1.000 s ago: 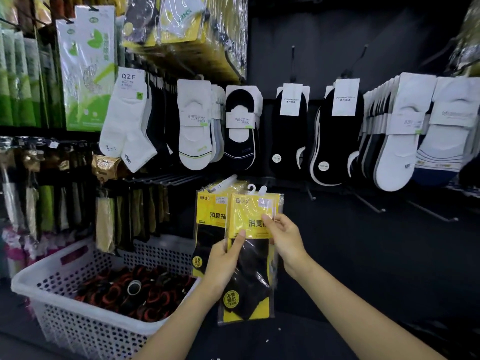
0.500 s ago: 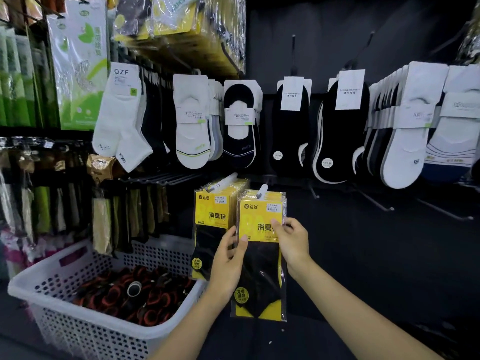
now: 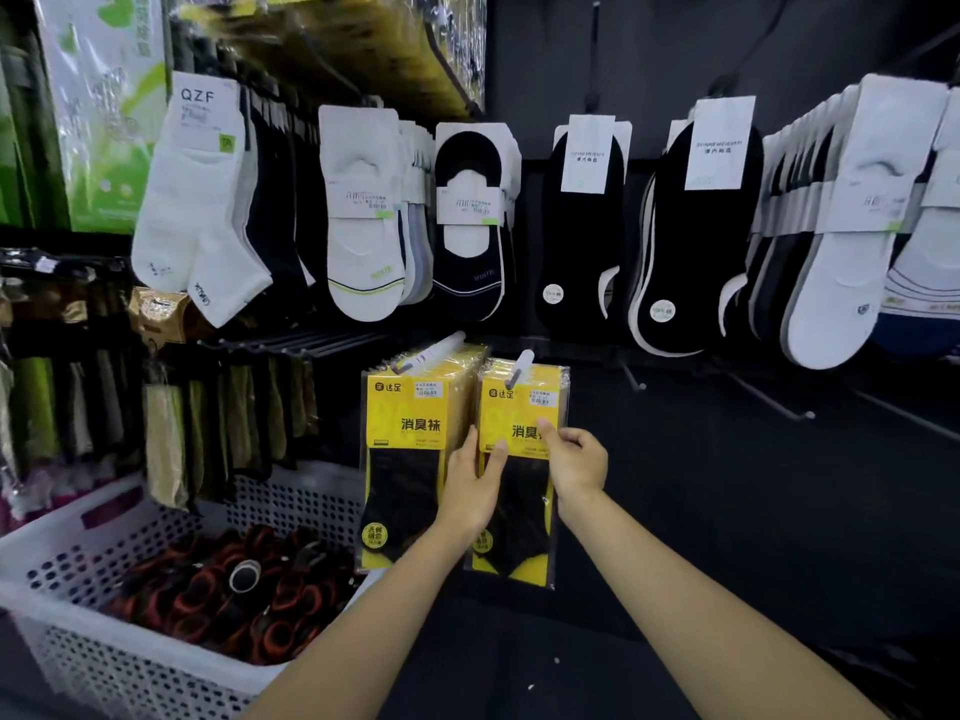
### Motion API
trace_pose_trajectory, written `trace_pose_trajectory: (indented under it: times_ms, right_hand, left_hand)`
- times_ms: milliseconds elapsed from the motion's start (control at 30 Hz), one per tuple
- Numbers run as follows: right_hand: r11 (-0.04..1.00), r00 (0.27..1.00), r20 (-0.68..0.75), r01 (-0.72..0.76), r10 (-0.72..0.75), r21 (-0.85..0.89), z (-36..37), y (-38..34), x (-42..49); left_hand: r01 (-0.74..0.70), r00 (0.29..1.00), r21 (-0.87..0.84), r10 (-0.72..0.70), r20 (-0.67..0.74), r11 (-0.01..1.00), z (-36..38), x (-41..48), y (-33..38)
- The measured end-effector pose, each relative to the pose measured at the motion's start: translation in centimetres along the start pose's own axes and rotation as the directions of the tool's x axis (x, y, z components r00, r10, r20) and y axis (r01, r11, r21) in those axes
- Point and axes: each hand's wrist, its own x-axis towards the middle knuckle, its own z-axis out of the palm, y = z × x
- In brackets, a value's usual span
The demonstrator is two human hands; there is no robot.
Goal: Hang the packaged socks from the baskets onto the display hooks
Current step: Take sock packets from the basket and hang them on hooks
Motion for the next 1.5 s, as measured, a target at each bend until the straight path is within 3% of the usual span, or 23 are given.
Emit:
trace_pose_trajectory:
  times_ms: [333,533,700,833,967,1200,1333,1500]
  right_hand:
    - [0.992,0.994,0.112,0.017,-0.003,-0.125,-5.3,4.6,-2.6]
    - [0.900,0.892,0.310,-0.198,0.329,-0.388,-14.0,15.7,-10.9]
    - [0.645,0.756,0.185,-0.372,0.627,-0.668,-21.2,27.5,-18.1]
    - [0.446,0.616,0.031,-0.534,0.787,-0.718,-25.6,34.5,-22.4]
    - [0.426,0.625,-0.097,-0.630,0.775,-0.649,-27.6,37.4,-22.7]
    - [0.517,0.666,0.007,-0.572,0.746,-0.637,-27.7,40.2,-21.1]
    - [0.562,0.689,0.030,-0.565,0.724,-0.604,-26.6,41.4,-21.3]
    - [0.581,0.726,0.080,-0.475,0.683,-0.661,-27.3,41.6,-21.2]
  left_hand:
    - [0.022,1.000,0.083,-0.022,0.001,0.996,0.5,-2.6,-5.9]
    - [0.247,0.927,0.224,-0.297,0.228,0.943,-0.5,-14.8,-17.4]
    - [0.492,0.760,0.336,-0.585,0.283,0.803,-1.0,-24.6,-25.7]
    - [0.621,0.664,0.384,-0.719,0.205,0.683,-1.8,-29.3,-30.0]
    - [0.661,0.591,0.448,-0.785,0.183,0.602,-1.4,-30.3,-32.1]
    - [0.634,0.663,0.343,-0.716,0.219,0.693,1.1,-27.5,-35.5]
    - [0.593,0.670,0.376,-0.695,0.260,0.712,1.7,-26.7,-37.4]
    - [0.548,0.732,0.425,-0.659,0.173,0.720,1.0,-27.2,-38.5]
